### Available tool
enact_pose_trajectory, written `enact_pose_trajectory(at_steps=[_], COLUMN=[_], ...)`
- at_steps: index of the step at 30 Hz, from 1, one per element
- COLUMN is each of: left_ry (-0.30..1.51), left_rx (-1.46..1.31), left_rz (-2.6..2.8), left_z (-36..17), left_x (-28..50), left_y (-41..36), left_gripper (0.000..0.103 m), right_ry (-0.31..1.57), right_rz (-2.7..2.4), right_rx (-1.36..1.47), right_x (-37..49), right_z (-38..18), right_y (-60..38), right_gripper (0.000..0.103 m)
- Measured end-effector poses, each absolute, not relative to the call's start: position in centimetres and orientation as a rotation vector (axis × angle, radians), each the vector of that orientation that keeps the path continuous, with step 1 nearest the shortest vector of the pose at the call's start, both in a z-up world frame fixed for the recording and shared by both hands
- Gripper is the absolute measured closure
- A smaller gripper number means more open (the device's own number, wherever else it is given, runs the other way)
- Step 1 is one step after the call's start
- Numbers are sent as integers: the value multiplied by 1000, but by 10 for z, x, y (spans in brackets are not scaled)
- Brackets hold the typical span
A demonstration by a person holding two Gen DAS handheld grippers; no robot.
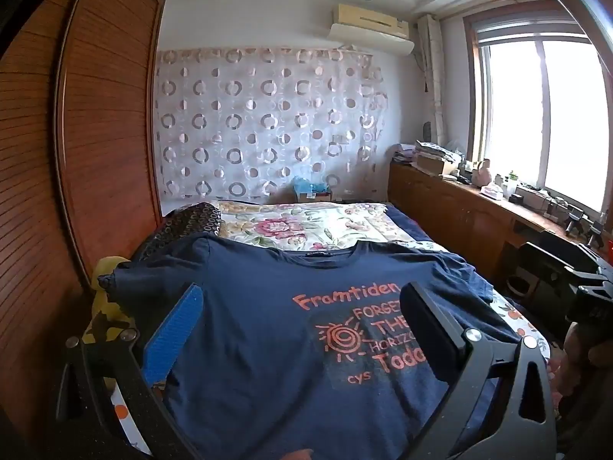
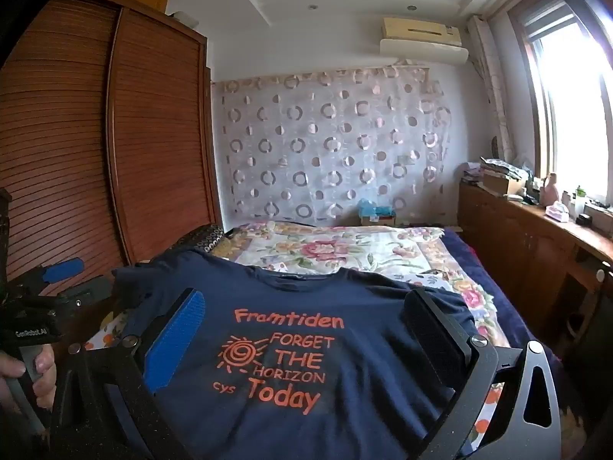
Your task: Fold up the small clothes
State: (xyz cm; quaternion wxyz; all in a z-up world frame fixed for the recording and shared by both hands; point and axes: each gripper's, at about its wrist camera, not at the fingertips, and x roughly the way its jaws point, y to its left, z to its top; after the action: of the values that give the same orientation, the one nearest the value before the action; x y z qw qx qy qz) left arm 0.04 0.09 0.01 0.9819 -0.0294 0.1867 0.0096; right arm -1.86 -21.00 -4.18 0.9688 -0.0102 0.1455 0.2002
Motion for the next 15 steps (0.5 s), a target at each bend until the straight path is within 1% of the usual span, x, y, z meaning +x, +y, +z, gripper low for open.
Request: enact_pose_trajectory(at_steps=[15], left_ry=[364], left_rx=[-48], left_rz=[24], left_z=[0], left_x=[0], left_y=[0], left_gripper=[0], right_ry=[283], right_rz=[406], right_rx=[-12], right_x=[-21], right_z=[-42], right_y=[-209], right_gripper=[0])
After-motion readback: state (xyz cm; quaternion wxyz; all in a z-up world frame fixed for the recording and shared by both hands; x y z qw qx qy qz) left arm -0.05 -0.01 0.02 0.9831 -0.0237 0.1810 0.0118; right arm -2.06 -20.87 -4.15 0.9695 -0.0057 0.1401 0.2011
